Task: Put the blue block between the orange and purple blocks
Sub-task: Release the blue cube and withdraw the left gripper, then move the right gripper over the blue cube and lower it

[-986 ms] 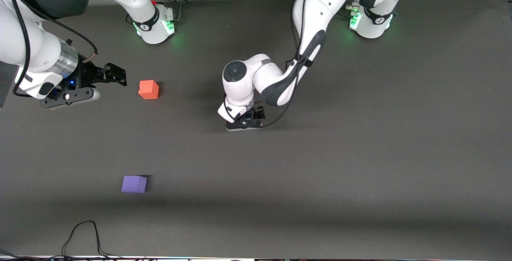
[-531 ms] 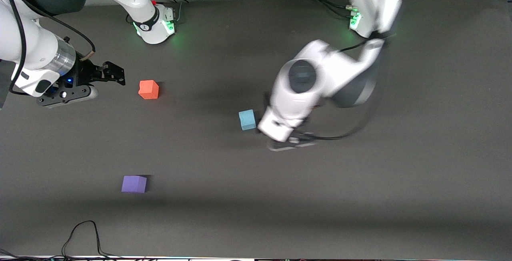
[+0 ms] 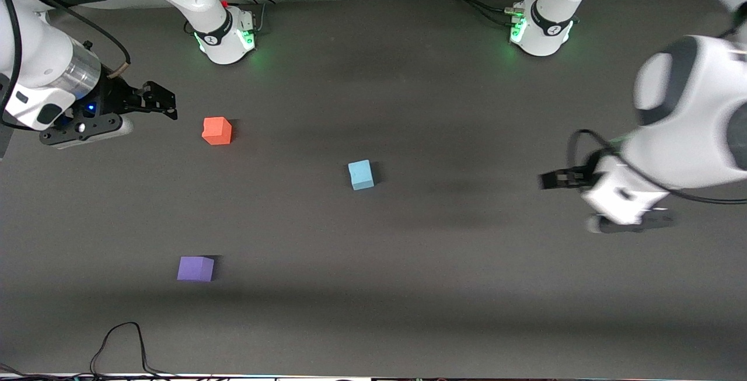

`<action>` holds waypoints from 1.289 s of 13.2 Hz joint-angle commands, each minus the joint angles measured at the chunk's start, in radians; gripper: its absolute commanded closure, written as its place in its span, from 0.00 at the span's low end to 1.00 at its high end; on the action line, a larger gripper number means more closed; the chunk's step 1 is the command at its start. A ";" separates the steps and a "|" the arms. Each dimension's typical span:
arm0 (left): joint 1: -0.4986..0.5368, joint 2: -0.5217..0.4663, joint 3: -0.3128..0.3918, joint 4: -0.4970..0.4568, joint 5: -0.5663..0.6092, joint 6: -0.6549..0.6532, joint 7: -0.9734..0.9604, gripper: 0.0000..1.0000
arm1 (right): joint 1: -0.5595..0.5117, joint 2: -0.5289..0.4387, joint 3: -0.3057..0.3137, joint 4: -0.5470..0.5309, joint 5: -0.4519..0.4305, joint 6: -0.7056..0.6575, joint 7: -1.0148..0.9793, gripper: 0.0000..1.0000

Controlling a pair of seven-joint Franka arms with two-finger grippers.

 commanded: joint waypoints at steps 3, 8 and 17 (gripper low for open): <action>0.146 -0.141 -0.015 -0.114 0.019 0.001 0.202 0.00 | 0.138 0.006 0.012 -0.001 0.082 0.076 0.195 0.00; 0.140 -0.255 -0.021 -0.210 0.085 0.027 0.196 0.00 | 0.406 0.208 0.012 0.188 0.071 0.098 0.592 0.00; 0.055 -0.318 0.050 -0.290 0.084 0.073 0.208 0.00 | 0.608 0.514 0.010 0.252 -0.080 0.290 0.749 0.00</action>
